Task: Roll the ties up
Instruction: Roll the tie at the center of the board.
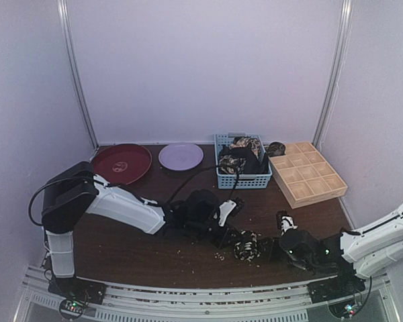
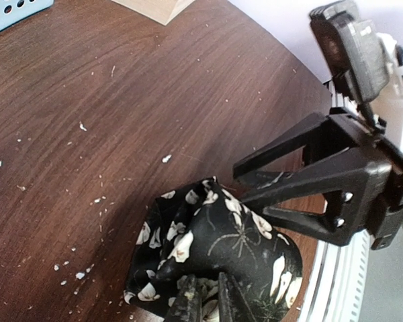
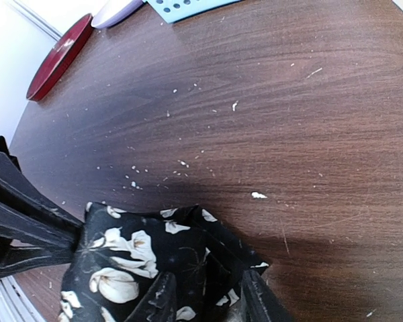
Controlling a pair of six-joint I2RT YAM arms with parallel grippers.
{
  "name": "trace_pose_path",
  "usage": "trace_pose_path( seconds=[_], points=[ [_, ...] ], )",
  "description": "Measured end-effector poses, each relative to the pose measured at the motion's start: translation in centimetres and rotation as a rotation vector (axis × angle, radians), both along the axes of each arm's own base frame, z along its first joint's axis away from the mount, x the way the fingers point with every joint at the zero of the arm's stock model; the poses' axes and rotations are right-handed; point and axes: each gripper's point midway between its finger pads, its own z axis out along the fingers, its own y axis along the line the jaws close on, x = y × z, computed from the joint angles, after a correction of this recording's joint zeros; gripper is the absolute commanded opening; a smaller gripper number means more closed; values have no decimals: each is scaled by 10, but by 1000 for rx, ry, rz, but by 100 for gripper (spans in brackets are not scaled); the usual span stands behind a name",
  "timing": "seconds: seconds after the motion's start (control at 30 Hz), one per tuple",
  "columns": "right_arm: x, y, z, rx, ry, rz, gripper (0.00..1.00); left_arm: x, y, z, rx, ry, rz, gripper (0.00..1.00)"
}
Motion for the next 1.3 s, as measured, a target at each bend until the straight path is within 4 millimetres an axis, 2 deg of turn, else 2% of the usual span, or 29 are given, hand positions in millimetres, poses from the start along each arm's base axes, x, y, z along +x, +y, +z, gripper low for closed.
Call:
trace_pose_path(
  seconds=[0.17,0.37,0.43,0.57,0.7,0.87,1.13,1.3],
  points=[
    [0,1,17,59,-14,-6,45,0,1,-2,12,-4,1,12],
    [-3,17,43,191,-33,40,54,1,1,-5,21,-5,6,12],
    [-4,20,42,198,-25,51,57,1,1,-6,22,-6,7,12],
    [-7,22,24,167,24,53,63,2,2,-6,25,-7,11,12],
    [-7,25,9,154,55,43,57,3,2,-7,28,-9,17,13],
    [-6,35,6,180,57,54,48,6,4,-9,36,-19,35,16],
    [-4,40,8,254,49,71,46,11,22,-12,61,-26,108,34],
    [-3,42,7,281,53,80,45,16,49,-11,67,14,193,47]
  ],
)
